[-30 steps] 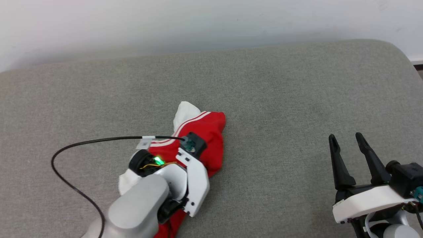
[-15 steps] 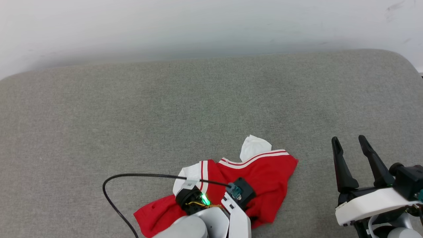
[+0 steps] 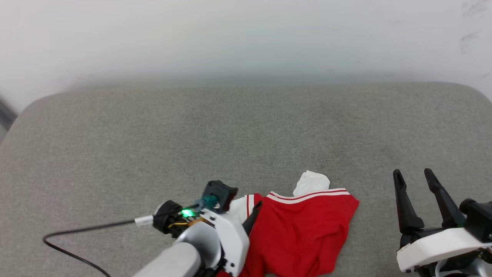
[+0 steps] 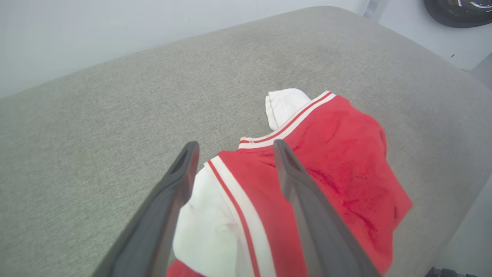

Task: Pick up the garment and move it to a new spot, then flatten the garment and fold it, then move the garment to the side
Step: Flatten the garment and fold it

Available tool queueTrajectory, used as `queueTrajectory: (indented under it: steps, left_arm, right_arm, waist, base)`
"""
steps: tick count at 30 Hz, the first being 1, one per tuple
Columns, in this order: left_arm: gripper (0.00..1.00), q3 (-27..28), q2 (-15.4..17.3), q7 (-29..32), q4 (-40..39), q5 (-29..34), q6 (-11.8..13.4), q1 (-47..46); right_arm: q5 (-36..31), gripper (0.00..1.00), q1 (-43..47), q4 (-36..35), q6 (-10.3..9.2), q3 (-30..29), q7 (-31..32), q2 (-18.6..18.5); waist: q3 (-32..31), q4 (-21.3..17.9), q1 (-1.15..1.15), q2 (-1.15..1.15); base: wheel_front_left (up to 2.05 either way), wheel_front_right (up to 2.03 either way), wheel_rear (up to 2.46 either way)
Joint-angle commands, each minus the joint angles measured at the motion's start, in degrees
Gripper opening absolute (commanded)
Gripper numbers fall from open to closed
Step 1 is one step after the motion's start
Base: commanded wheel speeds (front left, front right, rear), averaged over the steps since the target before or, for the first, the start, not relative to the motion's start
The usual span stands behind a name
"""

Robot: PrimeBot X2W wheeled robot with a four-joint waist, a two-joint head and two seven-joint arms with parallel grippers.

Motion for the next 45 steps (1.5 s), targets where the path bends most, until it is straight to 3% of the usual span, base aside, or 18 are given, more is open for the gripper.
queueTrajectory:
  steps: [1, 9, 13, 17, 20, 21, 22, 27, 32, 40, 43, 45]
  left_arm:
    - [1.0, 0.27, 0.83, 1.36, -0.08, -0.74, -0.4, -0.34]
    - [1.0, -1.25, 6.65, 17.04, 3.16, -4.28, -6.28, -6.25]
    - [1.0, -3.66, 8.11, 24.01, 5.78, -5.03, -9.47, -8.53]
    - [1.0, -6.12, 8.79, 29.44, 9.14, -5.0, -11.02, -9.39]
    - [0.11, -7.66, 8.48, 31.54, 10.78, -5.41, -11.88, -8.87]
    - [0.0, -7.93, 8.35, 31.46, 11.06, -5.39, -12.03, -8.88]
    - [0.0, -7.6, 7.99, 30.65, 11.08, -5.74, -11.97, -8.73]
    - [0.0, -3.82, 8.37, 21.03, 8.15, -3.86, -8.63, -9.7]
    - [0.0, 1.68, 10.86, 13.2, 3.44, -4.53, -2.74, -7.04]
    - [0.0, 10.28, 17.86, 8.64, -1.29, -10.46, 7.25, 5.76]
    - [0.0, 12.62, 18.32, 6.92, -1.48, -13.0, 9.66, 10.28]
    - [0.0, 13.1, 17.44, 6.47, -1.0, -14.67, 9.94, 12.59]
  right_arm:
    - [0.17, 1.0, 0.86, -0.39, -0.02, 0.06, 0.19, 0.09]
    - [0.78, 1.0, -1.09, -0.48, -0.02, 1.34, -0.02, 0.09]
    - [0.98, 1.0, -1.8, 0.13, -0.02, 1.44, -0.52, 0.07]
    - [1.36, 1.0, -2.38, 0.75, -0.02, 1.5, -0.97, 0.09]
    - [1.46, 1.0, -2.73, 1.23, -0.02, 1.46, -1.23, 0.08]
    - [1.52, 1.0, -2.79, 1.36, -0.02, 1.43, -1.33, 0.08]
    - [1.55, 1.0, -2.75, 1.46, -0.02, 1.32, -1.42, 0.07]
    - [1.74, 1.0, -2.1, 1.96, -0.02, 0.64, -1.39, 0.07]
    - [1.78, 1.0, -1.21, 1.77, -0.02, -0.1, -0.77, 0.07]
    - [2.05, 1.0, -0.31, 0.91, -0.02, -0.1, 0.01, 0.07]
    - [1.98, 1.0, -0.41, 0.5, -0.02, -0.39, 0.34, 0.07]
    - [1.82, 1.0, -0.45, 0.39, -0.02, -0.51, 0.38, 0.07]
  waist:
    - [0.23, 0.18, 0.0, 0.0]
    - [4.12, -1.22, 0.0, 0.0]
    - [5.99, -2.48, 0.0, 0.0]
    - [7.26, -3.45, 0.0, 0.0]
    - [7.55, -3.85, 0.0, 0.0]
    - [7.58, -3.89, 0.0, 0.0]
    - [7.57, -3.89, 0.0, 0.0]
    - [6.58, -3.19, 0.0, 0.0]
    - [5.22, -1.56, 0.0, 0.0]
    - [5.05, -0.36, 0.0, 0.0]
    - [5.48, -0.04, 0.0, 0.0]
    - [5.61, 0.17, 0.0, 0.0]
  base:
    - [0.0, 0.0, 0.0]
    - [0.0, 0.0, 0.0]
    - [0.0, 0.0, 0.0]
    - [0.0, 0.0, 0.0]
    - [0.0, 0.0, 0.0]
    - [0.0, 0.0, 0.0]
    - [0.0, 0.0, 0.0]
    - [0.0, 0.0, 0.0]
    - [0.0, 0.0, 0.0]
    - [0.0, 0.0, 0.0]
    - [0.0, 0.0, 0.0]
    - [0.0, 0.0, 0.0]
